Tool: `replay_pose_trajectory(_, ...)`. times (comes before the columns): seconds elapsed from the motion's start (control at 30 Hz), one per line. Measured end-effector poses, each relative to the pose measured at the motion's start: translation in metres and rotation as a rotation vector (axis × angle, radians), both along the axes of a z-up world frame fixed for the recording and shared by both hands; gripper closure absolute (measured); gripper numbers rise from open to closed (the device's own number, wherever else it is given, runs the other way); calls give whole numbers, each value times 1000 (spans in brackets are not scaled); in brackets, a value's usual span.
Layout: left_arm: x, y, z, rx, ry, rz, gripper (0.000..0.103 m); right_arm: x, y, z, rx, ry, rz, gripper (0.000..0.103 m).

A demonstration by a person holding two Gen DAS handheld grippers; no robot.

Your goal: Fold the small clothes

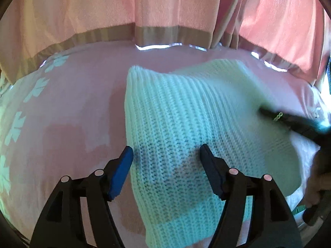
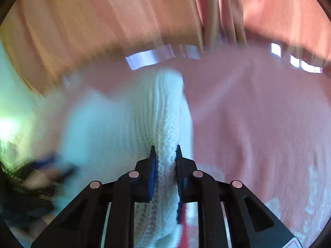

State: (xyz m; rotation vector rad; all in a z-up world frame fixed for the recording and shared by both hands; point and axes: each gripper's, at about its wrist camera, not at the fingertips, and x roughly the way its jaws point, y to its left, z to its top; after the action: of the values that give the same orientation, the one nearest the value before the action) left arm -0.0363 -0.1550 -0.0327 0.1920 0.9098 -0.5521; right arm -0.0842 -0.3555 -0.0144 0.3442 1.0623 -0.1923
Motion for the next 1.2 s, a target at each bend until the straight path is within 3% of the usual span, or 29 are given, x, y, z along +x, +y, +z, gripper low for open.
replay_pose_trajectory(0.07, -1, -3, -5, 22, -16, 3, 35, -4, 2, 7, 0, -47, -16, 84)
replay_pose_trajectory(0.2, -3, 2, 3, 6, -13, 11, 36, -46, 23, 75, -23, -241, 10, 88)
replay_pose_trajectory(0.23, -4, 3, 4, 5, -17, 10, 36, -54, 28, 82, -18, -247, 32, 88)
replay_pose_trajectory(0.3, -6, 3, 3, 15, -19, 5, 36, -65, 40, 71, 1, -179, 78, 88)
replay_pose_trajectory(0.37, -6, 2, 1, 23, -22, 9, 35, -69, 40, 30, -11, -15, 61, 101)
replay_pose_trajectory(0.4, -7, 1, 0, 25, -15, 4, 35, -68, 34, 17, 30, 27, 37, 103)
replay_pose_trajectory(0.47, -10, 0, 0, 31, -21, 10, 35, -72, 24, 27, 96, -18, -20, 103)
replay_pose_trajectory(0.6, -12, 1, 2, 36, -40, 17, 35, -86, 46, 66, -52, -128, -8, 101)
replay_pose_trajectory(0.67, -13, 2, 2, 35, -38, 21, 35, -90, 55, 55, -45, -96, 23, 101)
replay_pose_trajectory(0.77, -14, 3, 3, 33, -31, 18, 35, -91, 50, 7, -90, 56, 10, 103)
replay_pose_trajectory(0.83, -19, 7, 4, 31, -25, 19, 35, -97, 51, 17, -42, 14, -2, 103)
replay_pose_trajectory(0.93, -34, 18, 10, 9, 5, 20, 36, -105, 59, 48, -67, -86, 18, 103)
replay_pose_trajectory(1.03, -62, 34, 18, -36, 41, 17, 36, -112, 67, 62, -76, -120, 34, 103)
replay_pose_trajectory(1.13, -86, 40, 10, -49, 51, 46, 36, -118, 71, 50, -67, -98, 40, 103)
replay_pose_trajectory(1.2, -84, 39, -11, -36, 110, 99, 36, -111, 61, 20, -66, 2, -4, 103)
